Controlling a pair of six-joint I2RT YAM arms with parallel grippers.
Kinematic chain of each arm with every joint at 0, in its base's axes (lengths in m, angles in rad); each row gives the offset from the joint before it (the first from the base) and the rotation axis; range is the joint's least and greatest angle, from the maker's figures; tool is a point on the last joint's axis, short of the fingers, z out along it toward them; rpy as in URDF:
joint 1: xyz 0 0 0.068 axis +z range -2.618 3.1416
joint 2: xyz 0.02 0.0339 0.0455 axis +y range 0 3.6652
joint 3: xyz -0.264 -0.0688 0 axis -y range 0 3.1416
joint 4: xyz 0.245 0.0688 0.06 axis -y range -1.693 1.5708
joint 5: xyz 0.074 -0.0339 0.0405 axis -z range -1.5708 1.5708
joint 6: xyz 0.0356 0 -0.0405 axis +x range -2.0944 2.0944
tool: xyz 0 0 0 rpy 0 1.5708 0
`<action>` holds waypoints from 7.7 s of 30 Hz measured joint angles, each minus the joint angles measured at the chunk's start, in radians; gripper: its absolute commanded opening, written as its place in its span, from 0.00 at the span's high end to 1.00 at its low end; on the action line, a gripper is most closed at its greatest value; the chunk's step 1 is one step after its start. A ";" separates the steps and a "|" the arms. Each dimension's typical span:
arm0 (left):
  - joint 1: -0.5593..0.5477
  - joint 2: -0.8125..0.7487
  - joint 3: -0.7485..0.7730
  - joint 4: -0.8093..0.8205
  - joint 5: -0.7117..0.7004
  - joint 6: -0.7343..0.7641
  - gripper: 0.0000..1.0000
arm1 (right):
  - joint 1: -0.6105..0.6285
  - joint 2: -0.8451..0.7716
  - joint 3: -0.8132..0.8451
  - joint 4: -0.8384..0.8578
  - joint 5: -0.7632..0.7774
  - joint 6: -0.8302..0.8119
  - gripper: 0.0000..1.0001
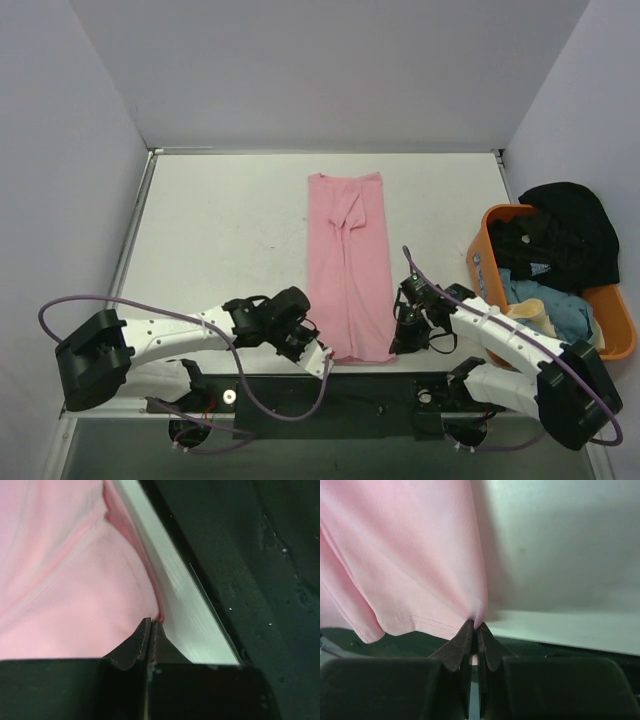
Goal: Fold and stack the t-shirts
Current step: Grab the bottom of the folded rectangular tshirt with both arms, then fold the folded rectangular tshirt in 1/3 of the way, then grab one side of the 2/3 rectangular tshirt with both arms, then fold the long partially folded tshirt into a neat square, then put the neatly folded tshirt into the corner of the board with the left arm
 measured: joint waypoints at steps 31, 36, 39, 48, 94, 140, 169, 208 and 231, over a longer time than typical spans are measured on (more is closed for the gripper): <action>0.603 0.744 0.950 -0.173 0.076 -0.474 1.00 | -0.427 0.919 1.110 -0.198 -0.155 -0.446 1.00; 0.606 0.778 0.958 -0.150 0.069 -0.482 1.00 | -0.445 0.992 1.176 -0.196 -0.180 -0.458 1.00; 0.611 0.800 0.961 -0.130 0.054 -0.486 1.00 | -0.448 1.028 1.195 -0.196 -0.182 -0.460 0.97; 0.618 0.860 0.982 -0.050 -0.010 -0.535 0.40 | -0.489 1.044 1.237 -0.192 -0.123 -0.444 0.63; 0.413 0.491 0.639 -0.298 0.035 -0.054 0.29 | -0.415 0.505 0.492 0.006 -0.079 -0.345 0.52; 0.280 0.058 0.537 -0.846 0.164 -0.037 1.00 | 0.253 -0.152 0.294 -0.356 -0.098 0.065 1.00; 0.678 0.764 0.975 -0.625 0.242 -0.425 1.00 | -0.325 0.667 0.752 -0.148 -0.172 -0.264 1.00; 0.699 0.766 0.768 -0.143 0.108 -0.923 0.93 | -0.222 0.647 0.535 0.164 -0.062 -0.223 1.00; 0.753 0.488 0.592 -0.103 -0.168 -1.224 0.22 | -0.275 0.391 0.628 0.069 0.016 -0.262 0.75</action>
